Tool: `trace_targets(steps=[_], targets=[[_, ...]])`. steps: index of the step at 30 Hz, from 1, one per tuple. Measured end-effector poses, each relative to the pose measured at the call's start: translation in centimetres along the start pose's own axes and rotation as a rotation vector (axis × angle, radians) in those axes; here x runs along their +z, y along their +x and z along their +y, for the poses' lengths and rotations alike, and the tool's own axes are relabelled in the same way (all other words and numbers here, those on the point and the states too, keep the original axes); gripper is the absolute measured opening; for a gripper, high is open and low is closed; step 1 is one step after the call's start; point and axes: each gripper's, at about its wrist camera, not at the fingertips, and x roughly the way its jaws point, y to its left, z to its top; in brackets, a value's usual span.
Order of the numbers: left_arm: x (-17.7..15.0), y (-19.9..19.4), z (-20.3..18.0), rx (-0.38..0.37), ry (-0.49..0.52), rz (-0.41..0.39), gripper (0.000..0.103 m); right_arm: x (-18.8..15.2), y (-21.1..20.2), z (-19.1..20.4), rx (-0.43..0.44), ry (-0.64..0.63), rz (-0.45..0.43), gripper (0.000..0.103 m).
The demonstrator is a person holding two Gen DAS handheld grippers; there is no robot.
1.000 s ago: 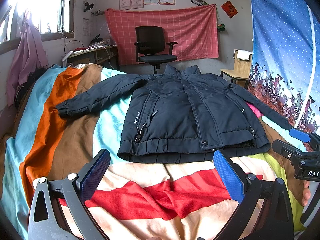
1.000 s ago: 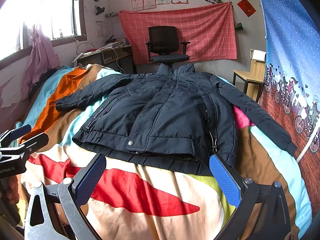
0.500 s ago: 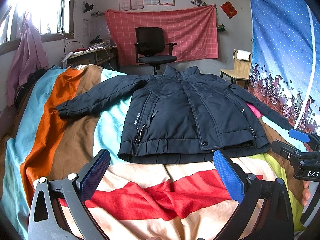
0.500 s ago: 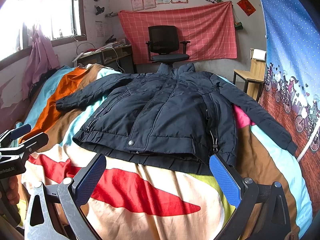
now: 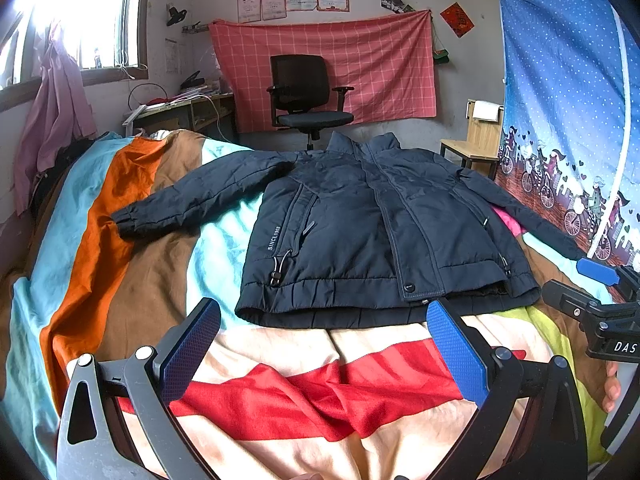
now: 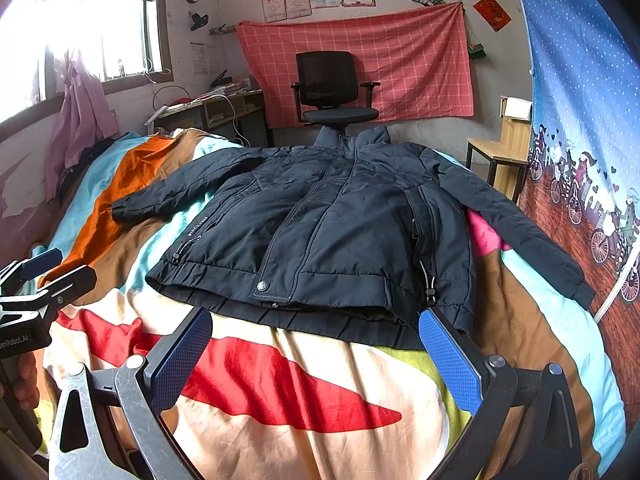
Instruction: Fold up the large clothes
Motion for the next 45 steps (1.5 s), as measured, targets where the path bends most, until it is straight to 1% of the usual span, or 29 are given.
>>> trace_targets(steps=[12, 16, 20, 22, 25, 28, 29, 31, 32, 33, 34, 35, 38, 39, 42, 45], targets=[[-0.1, 0.0, 0.0, 0.000, 0.001, -0.002, 0.101, -0.1, 0.1, 0.2, 0.002, 0.001, 0.000, 0.103], [0.3, 0.2, 0.1, 0.003, 0.001, 0.022, 0.101, 0.0, 0.1, 0.0, -0.005, 0.004, 0.001, 0.103], [1.0, 0.4, 0.4, 0.015, -0.003, 0.053, 0.101, 0.1, 0.4, 0.1, -0.023, 0.002, 0.012, 0.103], [1.5, 0.7, 0.5, 0.032, 0.008, 0.057, 0.101, 0.1, 0.9, 0.2, -0.055, -0.006, 0.027, 0.103], [2.9, 1.5, 0.6, 0.020, 0.066, 0.084, 0.101, 0.8, 1.6, -0.3, -0.105, -0.005, 0.050, 0.103], [5.0, 2.3, 0.1, 0.008, 0.184, 0.097, 0.101, 2.3, 2.7, -1.6, -0.113, 0.033, 0.093, 0.103], [6.1, 2.6, -0.3, -0.002, 0.246, 0.090, 0.101, 2.9, 3.0, -2.1, -0.109, 0.044, 0.096, 0.103], [7.2, 3.2, -0.8, -0.017, 0.318, 0.084, 0.101, 4.6, 3.3, -3.0, -0.120, 0.038, 0.086, 0.103], [8.1, 4.0, -1.2, -0.016, 0.356, 0.092, 0.101, 5.7, 3.4, -3.6, -0.130, 0.025, 0.075, 0.103], [9.0, 4.8, -1.6, -0.019, 0.373, 0.109, 0.101, 6.5, 3.5, -4.2, -0.148, 0.018, 0.065, 0.103], [9.8, 5.5, -1.8, -0.030, 0.368, 0.120, 0.101, 7.6, 3.7, -5.1, -0.177, 0.016, 0.057, 0.103], [11.2, 6.5, -2.0, -0.047, 0.334, 0.123, 0.101, 8.6, 4.0, -5.9, -0.200, 0.018, 0.058, 0.103], [13.9, 8.7, -2.6, -0.095, 0.239, 0.096, 0.101, 11.5, 5.2, -8.8, -0.248, 0.024, 0.068, 0.103], [14.8, 9.7, -2.9, -0.102, 0.220, 0.082, 0.101, 12.6, 5.9, -10.0, -0.278, 0.014, 0.070, 0.103], [16.9, 12.9, -4.3, -0.083, 0.218, 0.055, 0.101, 14.8, 8.0, -13.1, -0.337, 0.001, 0.089, 0.103], [17.8, 16.6, -5.4, -0.093, 0.220, 0.037, 0.101, 15.6, 10.5, -16.9, -0.353, 0.067, 0.174, 0.103]])
